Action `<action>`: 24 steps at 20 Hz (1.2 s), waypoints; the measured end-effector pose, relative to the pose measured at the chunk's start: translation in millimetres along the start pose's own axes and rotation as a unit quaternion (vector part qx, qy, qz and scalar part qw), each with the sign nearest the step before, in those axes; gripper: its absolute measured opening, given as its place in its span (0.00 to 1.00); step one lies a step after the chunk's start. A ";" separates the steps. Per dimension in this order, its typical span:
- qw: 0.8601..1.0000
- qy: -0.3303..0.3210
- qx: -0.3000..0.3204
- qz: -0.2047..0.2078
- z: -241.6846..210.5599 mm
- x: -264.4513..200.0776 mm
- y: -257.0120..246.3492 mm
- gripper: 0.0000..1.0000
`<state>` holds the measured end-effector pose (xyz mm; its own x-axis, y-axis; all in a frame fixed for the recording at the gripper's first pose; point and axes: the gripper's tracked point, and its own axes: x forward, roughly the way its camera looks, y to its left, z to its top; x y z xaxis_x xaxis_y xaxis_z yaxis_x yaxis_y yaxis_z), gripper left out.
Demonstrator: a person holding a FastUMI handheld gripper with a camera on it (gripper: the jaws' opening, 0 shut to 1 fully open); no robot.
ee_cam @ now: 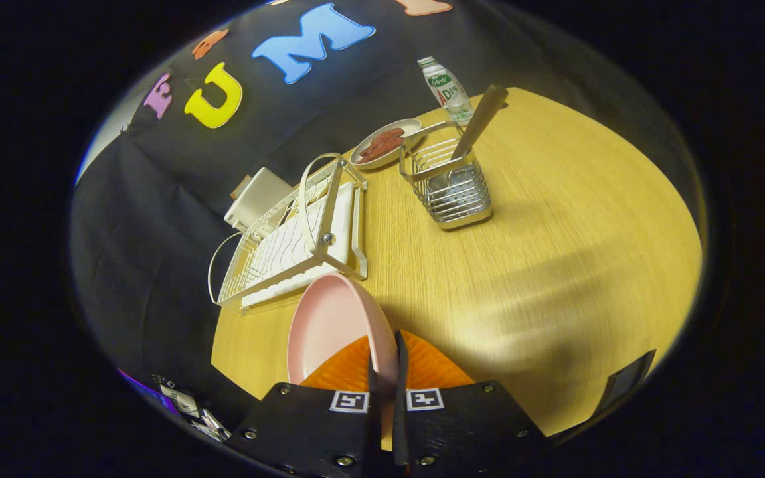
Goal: Take the plate from the dish rack, then take the spoon from the basket and place it into the plate.
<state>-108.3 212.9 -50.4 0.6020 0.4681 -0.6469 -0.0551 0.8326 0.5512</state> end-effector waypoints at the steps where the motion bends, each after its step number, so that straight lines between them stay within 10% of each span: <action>1: 1.000 0.004 0.002 0.000 -4.0 3.3 -1.4 0.06; 10: 1.000 0.001 0.004 -0.014 -8.0 19.2 -7.2 0.09; 15: 0.996 -0.039 -0.057 -0.054 20.7 4.9 -21.5 0.36; 24: 0.967 -0.203 -0.133 -0.080 100.1 -63.6 -15.4 0.37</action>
<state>-66.0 140.6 35.1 0.8797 0.2175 -0.4228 -0.1061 0.9566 0.2714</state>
